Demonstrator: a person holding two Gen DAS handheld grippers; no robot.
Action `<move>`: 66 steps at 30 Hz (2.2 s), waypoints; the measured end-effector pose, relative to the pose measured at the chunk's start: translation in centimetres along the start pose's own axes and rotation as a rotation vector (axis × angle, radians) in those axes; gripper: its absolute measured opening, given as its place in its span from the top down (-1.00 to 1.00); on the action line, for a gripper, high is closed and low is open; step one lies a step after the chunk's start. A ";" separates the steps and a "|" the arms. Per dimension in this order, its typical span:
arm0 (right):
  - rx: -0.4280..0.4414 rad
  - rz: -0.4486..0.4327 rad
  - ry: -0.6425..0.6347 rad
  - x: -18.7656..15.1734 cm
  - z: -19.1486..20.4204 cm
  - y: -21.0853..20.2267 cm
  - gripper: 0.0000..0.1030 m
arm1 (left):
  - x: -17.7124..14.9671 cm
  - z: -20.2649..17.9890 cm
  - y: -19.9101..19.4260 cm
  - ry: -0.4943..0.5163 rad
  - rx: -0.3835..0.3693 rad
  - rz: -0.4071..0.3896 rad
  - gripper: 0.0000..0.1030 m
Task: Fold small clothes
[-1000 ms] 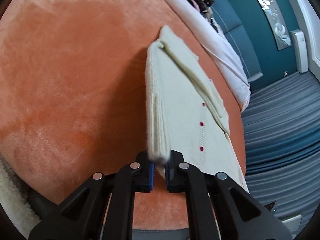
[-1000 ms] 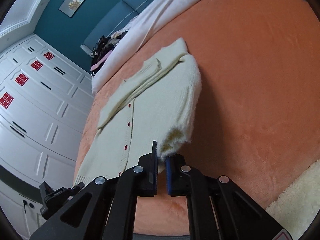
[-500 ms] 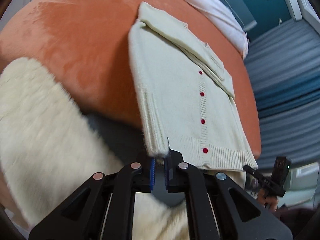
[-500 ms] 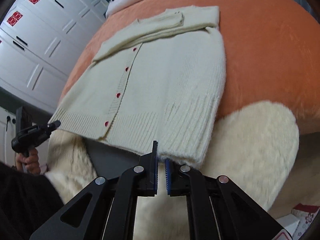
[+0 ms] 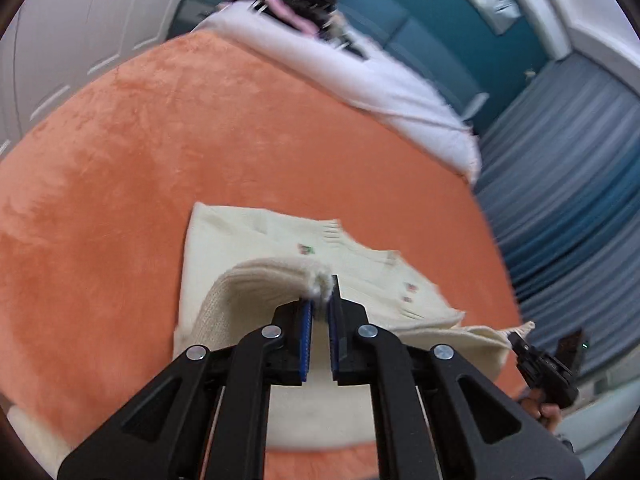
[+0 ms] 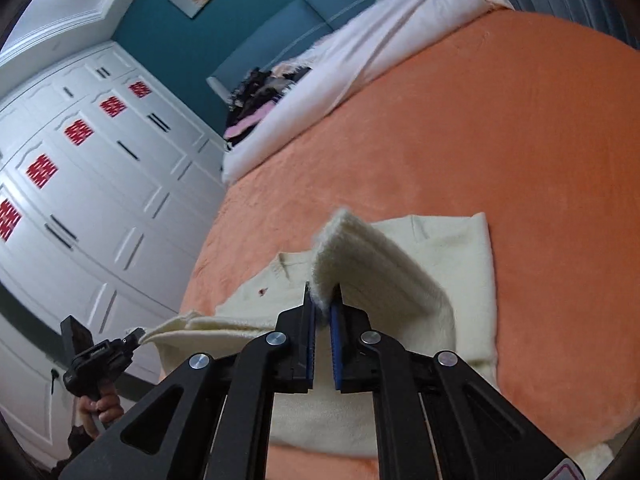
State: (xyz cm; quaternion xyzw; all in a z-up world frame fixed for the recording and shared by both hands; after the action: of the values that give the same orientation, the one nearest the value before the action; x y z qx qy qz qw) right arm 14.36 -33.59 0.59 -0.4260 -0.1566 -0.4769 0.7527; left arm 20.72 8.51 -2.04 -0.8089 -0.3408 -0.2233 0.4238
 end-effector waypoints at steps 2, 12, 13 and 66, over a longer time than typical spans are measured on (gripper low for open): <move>-0.090 0.020 -0.024 -1.4 -1.5 3.2 0.74 | -0.7 2.3 4.5 -0.006 0.073 0.048 0.77; -0.231 -0.064 -0.143 -0.3 -5.0 4.0 -0.29 | 0.1 5.5 6.0 0.099 0.137 -0.068 -0.80; -0.242 -0.042 -0.130 -0.4 -5.6 5.1 -0.29 | -0.3 6.0 7.0 0.083 0.145 -0.023 -0.80; -0.296 0.012 -0.177 -4.6 -9.6 -1.6 0.84 | -7.8 6.2 5.1 0.052 0.203 0.017 0.89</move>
State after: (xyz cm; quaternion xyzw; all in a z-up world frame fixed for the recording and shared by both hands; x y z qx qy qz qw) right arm 9.10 -38.81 -7.23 -0.5736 -0.1479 -0.4509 0.6677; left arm 19.74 8.83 -13.15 -0.7585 -0.3437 -0.2048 0.5144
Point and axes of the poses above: each gripper's, at about its wrist camera, not at the fingertips, and y roughly the way its jaws point, z to its left, x to its top, the point moved 8 cm from there along y, roughly the way its jaws point, and after that the axes turned 15 degrees about -z, right-handed, at the moved point
